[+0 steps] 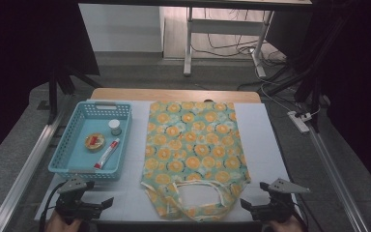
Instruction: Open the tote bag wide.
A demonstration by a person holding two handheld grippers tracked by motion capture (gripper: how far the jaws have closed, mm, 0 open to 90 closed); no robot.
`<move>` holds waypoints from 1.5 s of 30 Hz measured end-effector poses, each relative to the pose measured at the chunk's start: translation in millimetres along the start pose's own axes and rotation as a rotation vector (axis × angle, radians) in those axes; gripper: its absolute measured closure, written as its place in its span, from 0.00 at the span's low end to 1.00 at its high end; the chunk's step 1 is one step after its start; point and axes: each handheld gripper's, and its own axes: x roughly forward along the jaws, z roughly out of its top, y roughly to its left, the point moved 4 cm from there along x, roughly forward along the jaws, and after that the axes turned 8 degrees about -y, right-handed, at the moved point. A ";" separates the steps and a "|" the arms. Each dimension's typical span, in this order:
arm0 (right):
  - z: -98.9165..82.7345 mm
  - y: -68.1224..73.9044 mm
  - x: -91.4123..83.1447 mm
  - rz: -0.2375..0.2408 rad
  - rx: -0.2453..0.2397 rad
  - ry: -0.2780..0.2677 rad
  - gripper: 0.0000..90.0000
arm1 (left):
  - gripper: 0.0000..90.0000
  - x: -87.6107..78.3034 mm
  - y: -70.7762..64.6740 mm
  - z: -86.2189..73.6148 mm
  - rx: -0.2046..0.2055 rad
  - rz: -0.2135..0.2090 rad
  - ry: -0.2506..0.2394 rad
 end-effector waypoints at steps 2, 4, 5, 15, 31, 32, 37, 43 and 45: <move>1.3 2.1 1.0 0.015 -0.003 0.007 0.00 | 0.01 0.0 -0.3 0.0 0.002 0.001 -0.001; 1.4 3.7 2.0 0.025 -0.002 0.019 0.00 | 0.01 -0.1 -1.0 0.0 0.007 0.001 -0.001; 1.4 3.7 2.0 0.025 -0.002 0.019 0.00 | 0.01 0.0 -1.1 0.1 0.009 0.002 0.001; 7.3 20.4 14.1 0.088 -0.042 0.052 0.00 | 0.01 0.5 -1.9 0.0 0.019 0.002 0.004; 8.4 63.2 38.2 0.235 -0.163 0.126 0.00 | 0.01 0.8 -2.6 -0.2 0.027 0.003 0.007; 8.1 66.6 39.9 0.241 -0.172 0.133 0.00 | 0.01 0.8 -2.6 -0.2 0.027 0.003 0.007; 7.7 81.3 47.0 0.283 -0.211 0.153 0.00 | 0.01 1.1 -2.9 -0.2 0.031 0.006 0.010; 7.2 99.9 55.0 0.328 -0.253 0.170 0.00 | 0.01 1.2 -3.0 -0.2 0.031 0.006 0.012; 7.1 107.6 57.9 0.349 -0.264 0.179 0.00 | 0.01 1.3 -2.9 -0.2 0.032 0.006 0.012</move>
